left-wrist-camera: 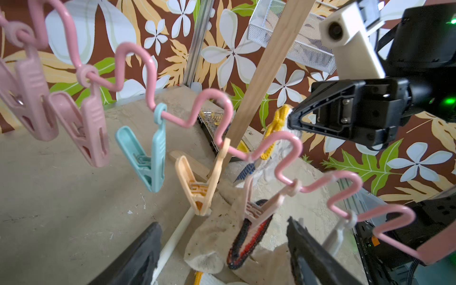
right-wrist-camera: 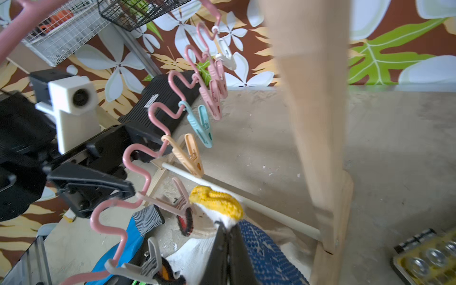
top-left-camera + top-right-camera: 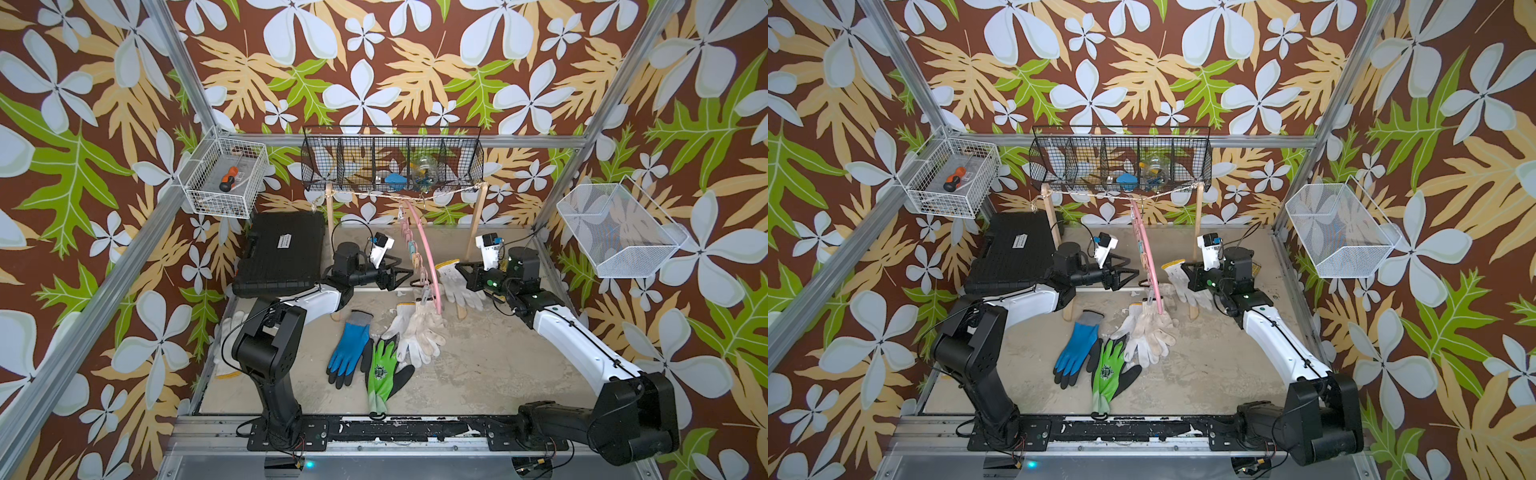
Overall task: Clip the gloves onto a hanger to dry
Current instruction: Open the clamp at the hanger.
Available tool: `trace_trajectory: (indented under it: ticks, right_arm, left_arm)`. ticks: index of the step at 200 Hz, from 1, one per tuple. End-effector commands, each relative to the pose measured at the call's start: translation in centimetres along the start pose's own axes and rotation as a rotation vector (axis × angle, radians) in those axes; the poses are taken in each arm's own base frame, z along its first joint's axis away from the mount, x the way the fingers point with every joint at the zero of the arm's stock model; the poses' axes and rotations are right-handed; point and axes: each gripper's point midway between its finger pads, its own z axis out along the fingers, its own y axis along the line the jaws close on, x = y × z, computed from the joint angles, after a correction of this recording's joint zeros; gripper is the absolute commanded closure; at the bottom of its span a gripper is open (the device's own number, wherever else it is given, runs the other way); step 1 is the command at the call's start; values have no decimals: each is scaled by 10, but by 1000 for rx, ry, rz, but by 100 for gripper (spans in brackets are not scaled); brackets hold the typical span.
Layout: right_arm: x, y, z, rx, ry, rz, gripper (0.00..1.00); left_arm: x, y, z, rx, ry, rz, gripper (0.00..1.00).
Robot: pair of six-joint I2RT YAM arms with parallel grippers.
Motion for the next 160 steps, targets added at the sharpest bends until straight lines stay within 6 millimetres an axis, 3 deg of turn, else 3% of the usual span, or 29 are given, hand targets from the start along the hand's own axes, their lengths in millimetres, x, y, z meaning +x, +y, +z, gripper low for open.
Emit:
trace_trajectory:
  ticks: [1, 47, 83, 160]
  right_arm:
    - [-13, 11, 2, -46, -61, -71, 100]
    - [-10, 14, 7, -70, -77, -132, 100]
    - [-6, 19, 12, -107, -68, -184, 100]
    - [5, 16, 18, -119, -26, -190, 100]
  left_arm:
    - [-1, 3, 5, 14, 6, 30, 18]
    - [-12, 10, 17, 33, 3, 68, 20]
    - [-4, 17, 25, 50, 24, 68, 25]
    - [-13, 17, 35, 98, 6, 78, 33]
